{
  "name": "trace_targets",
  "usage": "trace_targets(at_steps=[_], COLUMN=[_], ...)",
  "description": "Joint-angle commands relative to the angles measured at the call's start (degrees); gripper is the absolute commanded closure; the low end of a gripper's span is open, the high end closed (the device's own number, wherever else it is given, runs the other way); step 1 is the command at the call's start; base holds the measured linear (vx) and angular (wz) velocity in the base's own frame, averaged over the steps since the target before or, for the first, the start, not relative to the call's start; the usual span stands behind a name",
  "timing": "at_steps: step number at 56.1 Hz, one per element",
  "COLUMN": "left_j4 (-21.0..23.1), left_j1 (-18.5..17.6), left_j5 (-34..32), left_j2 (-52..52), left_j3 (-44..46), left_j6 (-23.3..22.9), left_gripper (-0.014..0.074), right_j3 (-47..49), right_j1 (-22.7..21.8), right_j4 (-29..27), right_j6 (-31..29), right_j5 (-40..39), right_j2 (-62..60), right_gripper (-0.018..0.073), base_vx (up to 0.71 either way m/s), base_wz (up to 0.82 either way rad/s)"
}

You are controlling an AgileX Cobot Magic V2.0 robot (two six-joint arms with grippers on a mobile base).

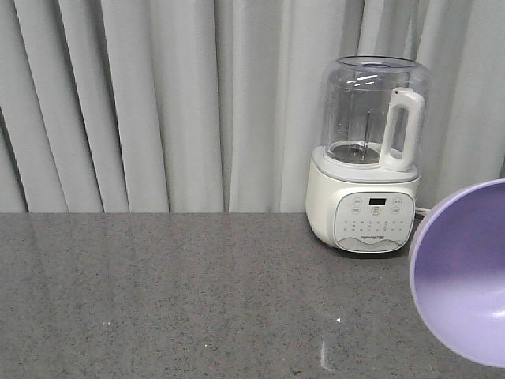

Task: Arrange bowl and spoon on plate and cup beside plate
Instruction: 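Drive the base to the counter with the blue plate and cup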

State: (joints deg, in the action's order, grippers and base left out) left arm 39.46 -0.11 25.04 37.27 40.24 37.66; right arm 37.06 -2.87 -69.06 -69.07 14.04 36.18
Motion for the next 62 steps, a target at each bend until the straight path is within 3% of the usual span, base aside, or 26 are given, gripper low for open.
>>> trace_targets(at_steps=[1,15,62], left_j4=[2.1,2.1,2.1], left_j1=[-0.4,-0.4,-0.3], left_j5=[-5.9,-10.1,-9.7], left_j2=[-1.6,-7.7,-8.1], left_j3=[1.4,1.4,1.4], left_j6=[0.9,0.8,0.8], left_gripper=[0.0596,0.0596,0.0594], right_j3=[1.7,1.7,1.7], right_j1=[-0.2,-0.2,-0.2], right_j4=[-1.3,-1.3,-1.5], right_j6=[-0.5,-0.5,-0.5], right_j5=[-2.2,-2.4,-2.4], right_j2=[-0.2,-0.2,-0.2], right_gripper=[0.0571,0.0571,0.0568], base_vx=[0.0,0.0,0.0], base_wz=[0.0,0.0,0.0])
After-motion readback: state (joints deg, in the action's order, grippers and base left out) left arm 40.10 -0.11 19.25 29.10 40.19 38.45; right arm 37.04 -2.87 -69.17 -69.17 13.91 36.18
